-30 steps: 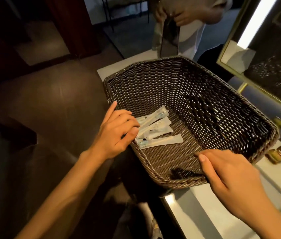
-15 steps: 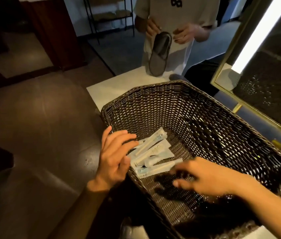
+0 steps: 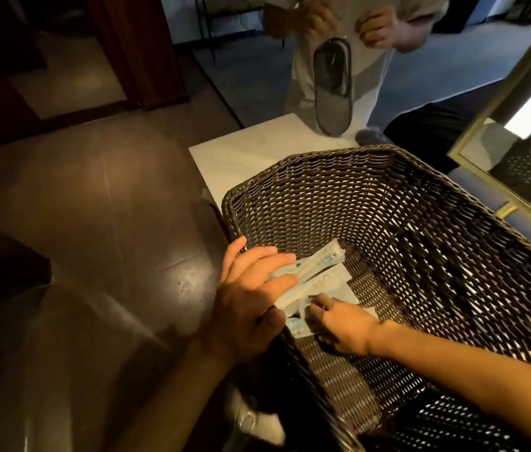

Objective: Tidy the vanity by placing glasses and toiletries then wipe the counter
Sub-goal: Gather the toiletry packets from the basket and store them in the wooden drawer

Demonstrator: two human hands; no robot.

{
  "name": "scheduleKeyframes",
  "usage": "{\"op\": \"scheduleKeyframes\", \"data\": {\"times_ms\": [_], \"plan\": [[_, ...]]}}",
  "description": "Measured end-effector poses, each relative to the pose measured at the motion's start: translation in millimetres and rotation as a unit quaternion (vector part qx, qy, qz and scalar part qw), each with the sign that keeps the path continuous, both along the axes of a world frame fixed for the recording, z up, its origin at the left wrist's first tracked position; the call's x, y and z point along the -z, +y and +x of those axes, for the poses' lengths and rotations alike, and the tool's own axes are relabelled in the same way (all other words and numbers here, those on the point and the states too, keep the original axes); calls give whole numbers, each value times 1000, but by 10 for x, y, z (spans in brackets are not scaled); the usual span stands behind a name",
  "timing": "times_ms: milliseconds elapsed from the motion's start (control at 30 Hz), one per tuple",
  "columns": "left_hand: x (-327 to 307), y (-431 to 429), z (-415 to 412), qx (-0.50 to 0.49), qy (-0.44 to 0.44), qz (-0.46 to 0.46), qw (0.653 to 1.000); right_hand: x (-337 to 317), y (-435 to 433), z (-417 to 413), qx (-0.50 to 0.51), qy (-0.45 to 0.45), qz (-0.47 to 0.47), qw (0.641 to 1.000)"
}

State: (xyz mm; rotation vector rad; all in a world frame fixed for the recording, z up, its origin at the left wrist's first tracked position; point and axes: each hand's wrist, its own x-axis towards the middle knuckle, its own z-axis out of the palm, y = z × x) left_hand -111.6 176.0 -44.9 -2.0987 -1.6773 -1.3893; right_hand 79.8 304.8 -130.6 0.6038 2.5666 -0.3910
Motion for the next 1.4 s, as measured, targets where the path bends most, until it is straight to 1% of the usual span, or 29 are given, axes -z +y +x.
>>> {"op": "scheduleKeyframes", "data": {"times_ms": [100, 200, 300, 433, 467, 533, 633, 700, 767, 867, 967, 1033, 1133, 1233, 1333, 1400], "plan": [[-1, -8, -3, -4, 7, 1, 1000, 96, -37, 22, -9, 9, 2, 1000], [-5, -8, 4, -11, 12, -3, 1000, 144, -73, 57, -15, -3, 2, 1000], [-16, -10, 28, -20, 4, -5, 1000, 124, -79, 32, 8, -10, -32, 999], [-49, -13, 50, -28, -4, -2, 1000, 29, -18, 4, -16, -51, -71, 996], [-56, -12, 55, -29, -2, -2, 1000, -21, 16, -1, -17, -47, -77, 996], [-58, -15, 57, -33, 3, -7, 999, -127, 98, -32, 0, -6, -82, 997], [-49, -27, 74, -41, 4, -12, 999, -217, 239, -134, 33, 83, -22, 996], [-61, -27, 89, -47, 2, -9, 999, -194, 305, -208, 37, 107, 16, 993], [-79, -25, 94, -47, -1, -3, 999, -114, 324, -238, 27, 93, 16, 995], [-92, -29, 91, -39, -8, 9, 999, 43, 252, -189, -15, 46, -16, 999], [-87, -20, 100, -40, -14, 7, 999, 134, 178, -139, -63, 49, 1, 997], [-80, -22, 101, -42, -15, 5, 999, 129, 191, -166, -66, 47, 9, 997], [-69, -26, 82, -41, -11, -1, 999, 28, 224, -249, -55, 25, -10, 998], [-67, -29, 74, -42, 1, -4, 999, -93, 332, -289, -30, 51, -11, 998], [-70, -30, 83, -46, -1, -9, 999, -184, 498, -299, -21, 75, 21, 997], [-82, -30, 86, -45, -1, -10, 999, -205, 589, -301, -6, 100, 7, 995]]}}
